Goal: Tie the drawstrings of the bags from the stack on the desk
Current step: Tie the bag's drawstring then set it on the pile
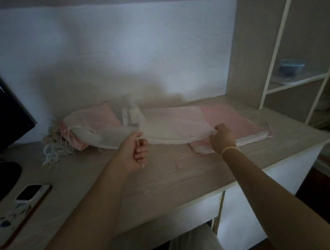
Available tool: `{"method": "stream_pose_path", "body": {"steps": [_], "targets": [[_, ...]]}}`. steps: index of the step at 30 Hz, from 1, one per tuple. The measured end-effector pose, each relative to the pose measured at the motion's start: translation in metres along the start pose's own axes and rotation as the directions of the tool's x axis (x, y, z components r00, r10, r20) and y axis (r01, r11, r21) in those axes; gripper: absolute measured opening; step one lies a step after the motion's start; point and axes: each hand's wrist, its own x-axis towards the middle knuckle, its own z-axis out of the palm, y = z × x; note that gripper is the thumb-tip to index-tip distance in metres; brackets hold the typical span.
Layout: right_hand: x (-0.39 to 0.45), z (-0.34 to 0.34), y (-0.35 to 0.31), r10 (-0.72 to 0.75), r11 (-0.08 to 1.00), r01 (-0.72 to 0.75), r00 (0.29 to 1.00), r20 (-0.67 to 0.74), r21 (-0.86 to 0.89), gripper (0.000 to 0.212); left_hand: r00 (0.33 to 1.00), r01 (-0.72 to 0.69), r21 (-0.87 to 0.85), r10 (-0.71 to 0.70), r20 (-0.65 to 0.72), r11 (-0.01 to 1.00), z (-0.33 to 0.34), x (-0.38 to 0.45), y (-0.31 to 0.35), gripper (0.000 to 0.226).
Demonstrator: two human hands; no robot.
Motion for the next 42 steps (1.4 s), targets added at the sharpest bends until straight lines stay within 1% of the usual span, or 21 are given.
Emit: {"method": "stream_pose_path", "body": {"steps": [2, 4, 6, 9, 12, 15, 21, 24, 25, 27, 30, 31, 32, 33, 34, 36, 37, 38, 39, 40, 42], "targets": [[0.000, -0.005, 0.002, -0.011, 0.997, 0.008, 0.999, 0.037, 0.075, 0.023, 0.998, -0.061, -0.166, 0.055, -0.039, 0.984, -0.004, 0.000, -0.002, 0.039], [-0.002, -0.010, 0.001, 0.008, 0.986, -0.022, 0.996, 0.086, 0.167, 0.019, 0.994, -0.093, -0.215, 0.078, -0.078, 0.972, -0.006, 0.001, -0.004, 0.040], [-0.004, -0.013, 0.000, -0.007, 0.982, -0.001, 0.999, 0.041, 0.190, 0.018, 0.991, -0.108, -0.223, 0.087, -0.100, 0.969, -0.005, 0.001, -0.008, 0.040], [-0.011, -0.018, -0.004, -0.187, 0.978, 0.186, 0.982, -0.003, 0.095, 0.019, 0.989, -0.107, -0.198, 0.084, -0.121, 0.974, -0.001, 0.002, -0.010, 0.040], [-0.014, -0.008, -0.006, -0.396, 0.867, 0.443, 0.891, 0.224, -0.229, 0.028, 0.990, -0.107, -0.173, 0.089, -0.108, 0.979, 0.000, 0.003, -0.011, 0.039], [-0.011, 0.005, -0.005, -0.385, 0.795, 0.497, 0.856, 0.345, -0.347, 0.029, 0.989, -0.130, -0.178, 0.115, -0.093, 0.975, 0.002, 0.005, -0.011, 0.039], [-0.004, 0.004, -0.003, -0.334, 0.920, 0.367, 0.917, 0.219, -0.135, 0.021, 0.938, -0.304, -0.263, 0.239, -0.251, 0.916, 0.009, 0.017, -0.008, 0.037], [-0.003, 0.001, 0.001, -0.225, 0.963, 0.185, 0.951, 0.212, 0.195, 0.021, 0.929, -0.316, -0.275, 0.237, -0.285, 0.908, 0.009, 0.022, -0.009, 0.036], [-0.003, 0.001, 0.003, -0.170, 0.931, 0.092, 0.966, 0.197, 0.354, 0.020, 0.927, -0.310, -0.262, 0.230, -0.295, 0.914, 0.008, 0.024, -0.011, 0.036], [0.000, 0.000, 0.004, -0.054, 0.748, -0.111, 0.972, 0.227, 0.654, 0.024, 0.923, -0.299, -0.238, 0.217, -0.319, 0.924, 0.008, 0.029, -0.018, 0.036], [0.008, -0.006, 0.001, 0.009, 0.238, -0.354, 0.932, 0.362, 0.905, 0.025, 0.911, -0.320, -0.299, 0.205, -0.357, 0.899, 0.008, 0.034, -0.022, 0.039], [0.011, -0.009, -0.001, 0.001, 0.065, -0.408, 0.913, 0.409, 0.911, 0.022, 0.909, -0.331, -0.340, 0.201, -0.364, 0.880, 0.008, 0.035, -0.022, 0.039], [0.012, -0.012, -0.002, -0.015, -0.030, -0.447, 0.894, 0.447, 0.894, 0.020, 0.909, -0.339, -0.373, 0.198, -0.367, 0.864, 0.008, 0.036, -0.022, 0.039], [0.013, -0.015, -0.002, -0.029, -0.009, -0.473, 0.881, 0.472, 0.881, 0.019, 0.910, -0.343, -0.397, 0.198, -0.363, 0.851, 0.009, 0.036, -0.021, 0.038], [0.011, -0.018, -0.003, -0.045, 0.107, -0.478, 0.874, 0.484, 0.872, 0.018, 0.912, -0.348, -0.413, 0.200, -0.359, 0.842, 0.010, 0.036, -0.021, 0.038], [0.008, -0.021, -0.005, -0.063, 0.516, -0.369, 0.884, 0.463, 0.773, 0.018, 0.908, -0.365, -0.424, 0.217, -0.358, 0.829, 0.012, 0.037, -0.020, 0.039], [0.006, -0.021, -0.006, -0.081, 0.732, -0.231, 0.905, 0.418, 0.641, 0.019, 0.906, -0.375, -0.424, 0.229, -0.356, 0.824, 0.013, 0.038, -0.018, 0.041], [0.004, -0.021, -0.007, -0.126, 0.893, -0.050, 0.926, 0.356, 0.447, 0.018, 0.906, -0.380, -0.419, 0.241, -0.348, 0.825, 0.016, 0.038, -0.017, 0.043], [0.001, -0.020, -0.008, -0.203, 0.965, 0.140, 0.935, 0.292, 0.222, 0.018, 0.909, -0.379, -0.413, 0.250, -0.332, 0.828, 0.019, 0.038, -0.015, 0.045], [0.000, -0.018, -0.009, -0.283, 0.958, 0.287, 0.924, 0.258, 0.023, 0.017, 0.914, -0.377, -0.414, 0.259, -0.313, 0.829, 0.021, 0.038, -0.013, 0.046], [-0.003, -0.015, -0.010, -0.355, 0.892, 0.410, 0.897, 0.263, -0.193, 0.018, 0.924, -0.372, -0.449, 0.280, -0.259, 0.812, 0.025, 0.036, -0.010, 0.045]]}}
